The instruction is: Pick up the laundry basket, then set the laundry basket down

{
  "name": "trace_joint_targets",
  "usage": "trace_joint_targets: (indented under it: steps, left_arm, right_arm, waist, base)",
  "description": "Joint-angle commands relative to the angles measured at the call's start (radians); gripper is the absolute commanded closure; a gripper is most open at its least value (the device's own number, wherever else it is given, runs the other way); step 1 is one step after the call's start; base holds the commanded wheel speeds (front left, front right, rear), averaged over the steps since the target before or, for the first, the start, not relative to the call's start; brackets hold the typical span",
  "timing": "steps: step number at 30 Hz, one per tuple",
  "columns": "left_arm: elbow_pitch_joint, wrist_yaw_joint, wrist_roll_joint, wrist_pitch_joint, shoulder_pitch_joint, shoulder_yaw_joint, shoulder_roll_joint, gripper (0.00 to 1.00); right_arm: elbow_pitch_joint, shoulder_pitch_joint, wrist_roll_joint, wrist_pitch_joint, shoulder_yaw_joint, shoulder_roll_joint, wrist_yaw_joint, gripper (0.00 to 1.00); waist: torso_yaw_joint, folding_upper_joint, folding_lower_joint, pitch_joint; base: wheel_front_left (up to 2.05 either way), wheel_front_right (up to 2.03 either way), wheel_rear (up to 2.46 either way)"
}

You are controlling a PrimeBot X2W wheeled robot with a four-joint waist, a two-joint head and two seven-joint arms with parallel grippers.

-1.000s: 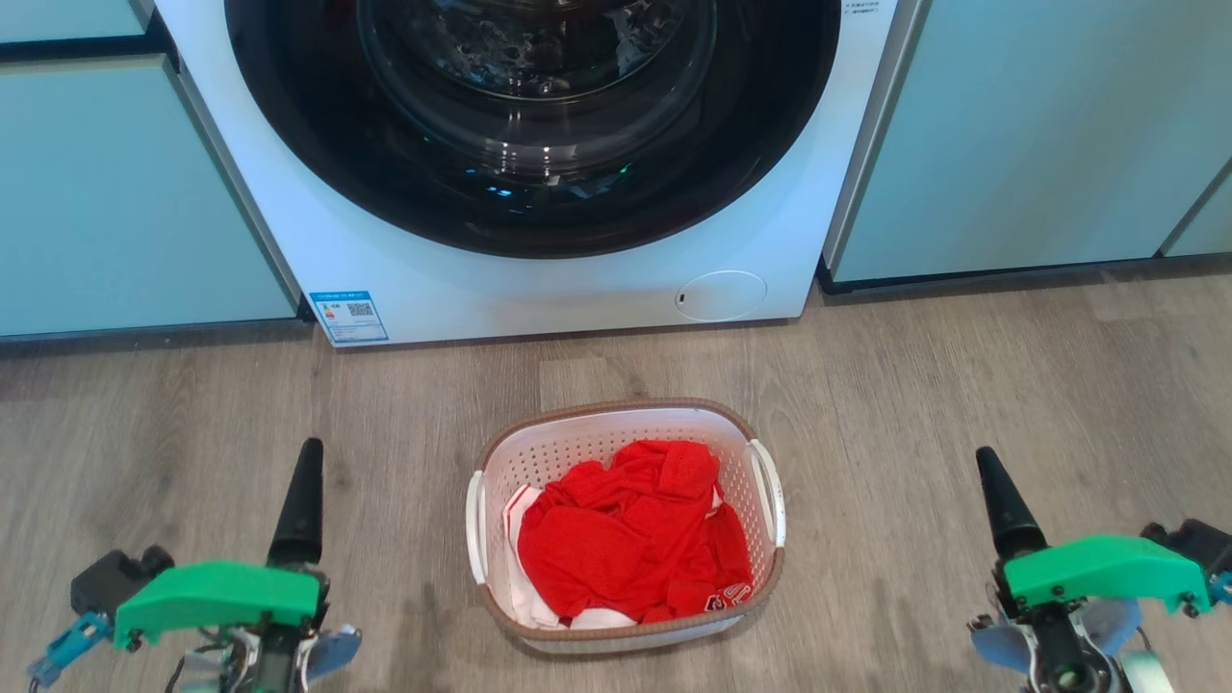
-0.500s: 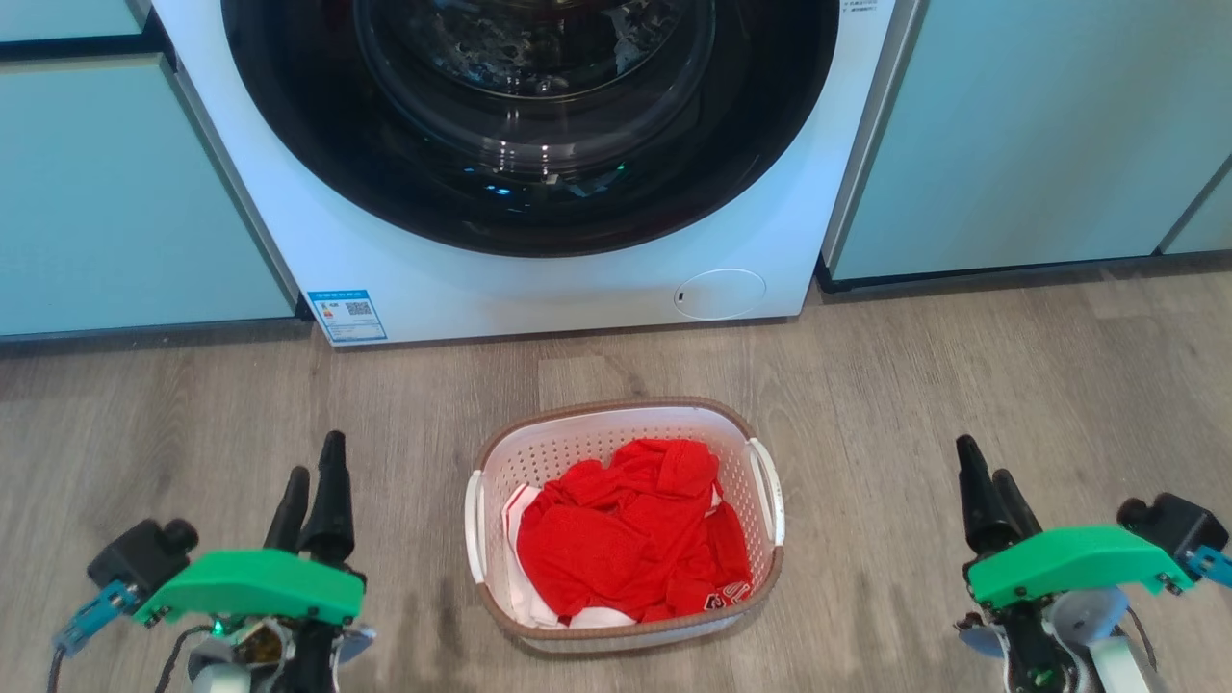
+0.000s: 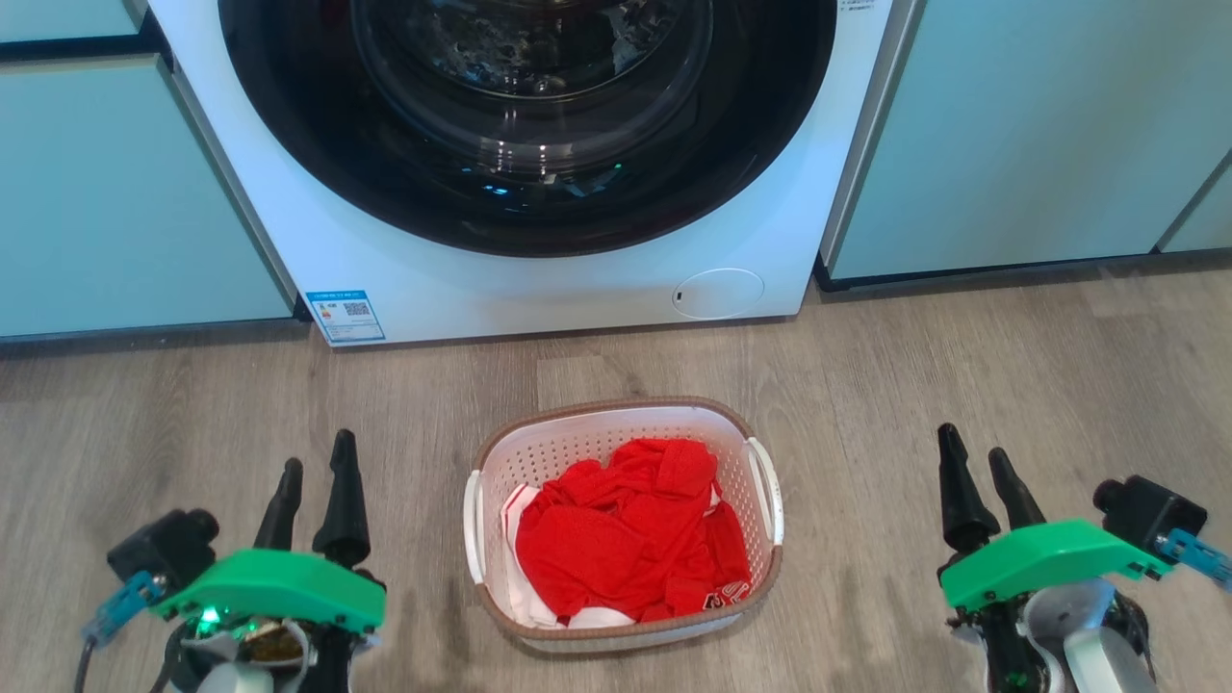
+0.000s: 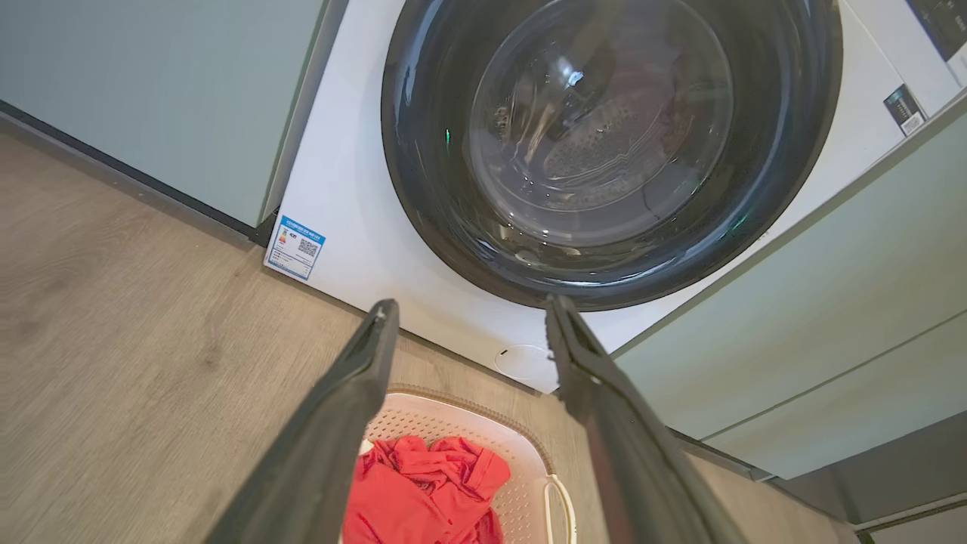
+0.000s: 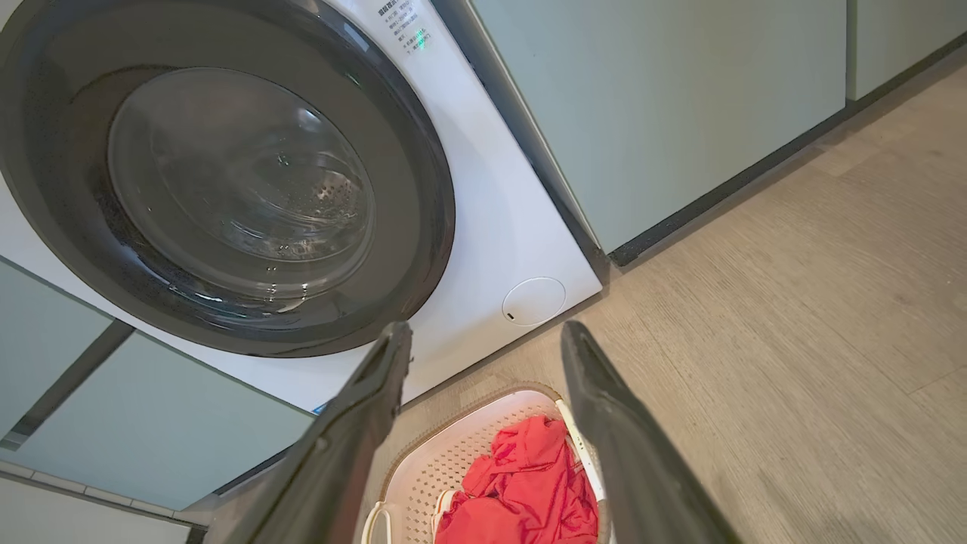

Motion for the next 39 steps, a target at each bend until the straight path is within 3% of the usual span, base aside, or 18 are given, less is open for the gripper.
trace_joint_targets:
  steps: [1, 39]
  left_arm:
    - [-0.043, 0.005, 0.041, -0.015, -0.016, 0.01, 0.014, 0.0]
    - [-0.066, 0.065, 0.479, -0.127, 0.051, -0.043, 0.018, 0.0]
  right_arm:
    - [-0.045, -0.048, -0.04, -0.015, 0.021, -0.011, -0.001, 0.0]
    - [-0.075, -0.033, -0.485, -0.127, 0.095, -0.016, -0.001, 0.0]
  waist:
    - [0.0, 0.0, 0.0, 0.0]
    - [-0.014, 0.0, 0.0, -0.01]
  base:
    - [0.0, 0.0, 0.0]
    - [0.0, 0.0, 0.0]
